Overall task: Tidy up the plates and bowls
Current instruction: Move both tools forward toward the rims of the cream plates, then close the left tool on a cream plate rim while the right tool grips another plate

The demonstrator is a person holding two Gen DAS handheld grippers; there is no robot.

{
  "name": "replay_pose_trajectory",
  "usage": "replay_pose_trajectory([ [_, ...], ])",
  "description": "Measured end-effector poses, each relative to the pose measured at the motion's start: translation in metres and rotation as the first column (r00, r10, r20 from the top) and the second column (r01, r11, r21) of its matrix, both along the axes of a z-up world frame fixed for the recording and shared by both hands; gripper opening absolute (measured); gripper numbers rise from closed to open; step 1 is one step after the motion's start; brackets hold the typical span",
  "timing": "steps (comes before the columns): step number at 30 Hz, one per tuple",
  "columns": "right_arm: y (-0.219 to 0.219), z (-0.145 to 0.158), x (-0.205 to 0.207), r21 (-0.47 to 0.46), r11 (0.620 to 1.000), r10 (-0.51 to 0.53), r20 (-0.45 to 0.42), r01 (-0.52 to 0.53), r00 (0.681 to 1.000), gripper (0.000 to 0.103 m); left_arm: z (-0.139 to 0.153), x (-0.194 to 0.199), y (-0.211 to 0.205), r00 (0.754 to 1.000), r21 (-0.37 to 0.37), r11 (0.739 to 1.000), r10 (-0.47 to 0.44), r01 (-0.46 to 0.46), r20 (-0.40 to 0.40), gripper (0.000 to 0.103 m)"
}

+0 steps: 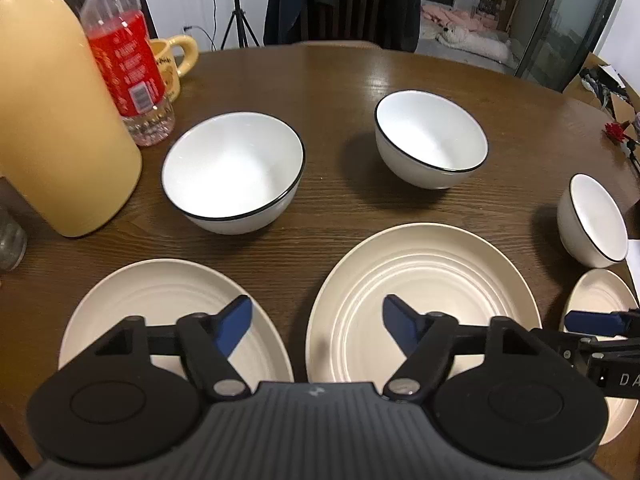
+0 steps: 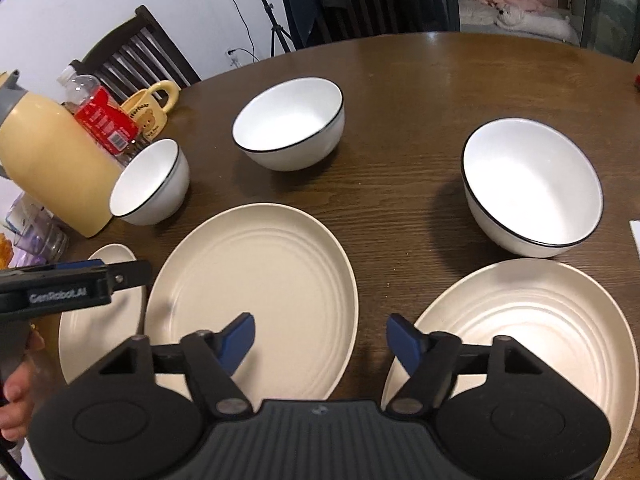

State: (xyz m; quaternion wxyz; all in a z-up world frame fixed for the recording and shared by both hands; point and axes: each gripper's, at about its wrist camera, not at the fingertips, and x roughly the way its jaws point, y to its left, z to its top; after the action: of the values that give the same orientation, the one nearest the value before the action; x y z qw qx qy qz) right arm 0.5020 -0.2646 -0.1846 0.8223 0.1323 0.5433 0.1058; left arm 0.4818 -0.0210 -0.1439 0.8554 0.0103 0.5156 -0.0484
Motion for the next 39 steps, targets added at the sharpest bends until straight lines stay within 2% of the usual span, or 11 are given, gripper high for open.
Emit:
replay_pose_trajectory([
  [1,-0.001,-0.003,0.002,0.003,1.000,-0.004,-0.009,0.004,1.000,0.061,-0.003,0.003,-0.001,1.000,0.002,1.000,0.000,0.000,-0.006,0.071],
  [6,-0.010,-0.019,0.012,0.018,1.000,-0.024,-0.043,0.025,0.999,0.050,-0.016,0.020,-0.006,0.999,0.042,0.999,0.001,0.001,-0.049,0.069],
  [10,-0.013,-0.025,0.016,0.045,0.999,-0.028,-0.066,0.031,0.997,0.036,-0.022,0.028,-0.006,0.997,0.029,1.000,0.001,0.001,-0.077,0.067],
  [13,-0.017,-0.031,0.018,0.066,0.997,-0.034,-0.090,0.040,0.995,0.027,-0.028,0.034,-0.005,0.995,0.029,1.000,0.008,-0.005,-0.104,0.060],
  [17,-0.018,-0.034,0.017,0.075,0.996,-0.038,-0.100,0.046,0.994,0.025,-0.033,0.039,0.000,0.992,0.016,1.000,0.016,-0.014,-0.124,0.056],
  [20,-0.018,-0.034,0.016,0.095,0.994,-0.036,-0.108,0.047,0.994,0.019,-0.035,0.039,0.000,0.990,-0.001,1.000,0.006,-0.006,-0.139,0.054],
  [26,-0.018,-0.035,0.018,0.098,0.994,-0.044,-0.123,0.056,0.991,0.015,-0.045,0.039,0.004,0.981,-0.028,1.000,0.006,-0.012,-0.192,0.035],
  [31,-0.019,-0.038,0.017,0.109,0.992,-0.053,-0.137,0.068,0.989,0.010,-0.045,0.036,0.005,0.979,-0.061,0.998,-0.010,-0.002,-0.202,0.022],
  [39,-0.021,-0.038,0.015,0.115,0.989,-0.076,-0.130,0.092,0.989,0.007,-0.045,0.032,0.003,0.981,-0.063,0.998,-0.004,-0.008,-0.196,0.020],
])
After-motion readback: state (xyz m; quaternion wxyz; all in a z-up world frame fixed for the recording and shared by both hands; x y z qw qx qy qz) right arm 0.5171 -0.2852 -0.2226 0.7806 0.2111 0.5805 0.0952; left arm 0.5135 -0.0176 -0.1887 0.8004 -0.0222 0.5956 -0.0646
